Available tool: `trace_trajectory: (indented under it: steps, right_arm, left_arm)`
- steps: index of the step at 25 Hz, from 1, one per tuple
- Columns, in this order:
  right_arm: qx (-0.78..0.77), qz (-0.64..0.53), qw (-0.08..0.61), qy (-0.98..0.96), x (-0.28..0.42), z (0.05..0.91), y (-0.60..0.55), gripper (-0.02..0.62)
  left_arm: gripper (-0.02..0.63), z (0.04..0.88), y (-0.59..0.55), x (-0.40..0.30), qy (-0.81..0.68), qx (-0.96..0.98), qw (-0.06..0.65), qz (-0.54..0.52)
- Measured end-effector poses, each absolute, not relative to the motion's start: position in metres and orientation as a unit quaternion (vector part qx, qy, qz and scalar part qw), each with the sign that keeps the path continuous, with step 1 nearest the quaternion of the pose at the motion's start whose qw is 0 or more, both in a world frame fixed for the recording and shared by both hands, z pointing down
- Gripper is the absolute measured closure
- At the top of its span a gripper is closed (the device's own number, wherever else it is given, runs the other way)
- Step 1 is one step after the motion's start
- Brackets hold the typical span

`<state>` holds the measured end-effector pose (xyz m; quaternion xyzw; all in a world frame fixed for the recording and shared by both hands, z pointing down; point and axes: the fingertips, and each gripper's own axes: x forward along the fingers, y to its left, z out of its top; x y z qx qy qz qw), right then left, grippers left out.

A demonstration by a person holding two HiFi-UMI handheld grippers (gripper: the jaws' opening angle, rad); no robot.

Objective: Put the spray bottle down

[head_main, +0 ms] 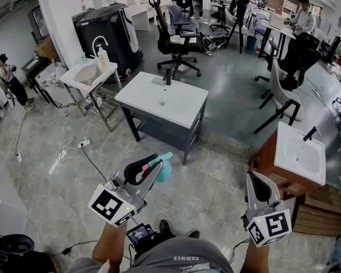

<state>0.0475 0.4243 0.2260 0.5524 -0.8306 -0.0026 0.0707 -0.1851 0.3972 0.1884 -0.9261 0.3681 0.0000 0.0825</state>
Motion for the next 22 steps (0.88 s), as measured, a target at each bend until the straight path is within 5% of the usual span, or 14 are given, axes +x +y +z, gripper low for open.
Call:
trace_trajectory:
  steps: [22]
  right_arm:
    - [0.538,0.014,0.065,-0.84,0.083,0.237,0.405,0.595]
  left_arm:
    - [0.551,0.192,0.383,-0.145,0.374,-0.924,0.082,-0.011]
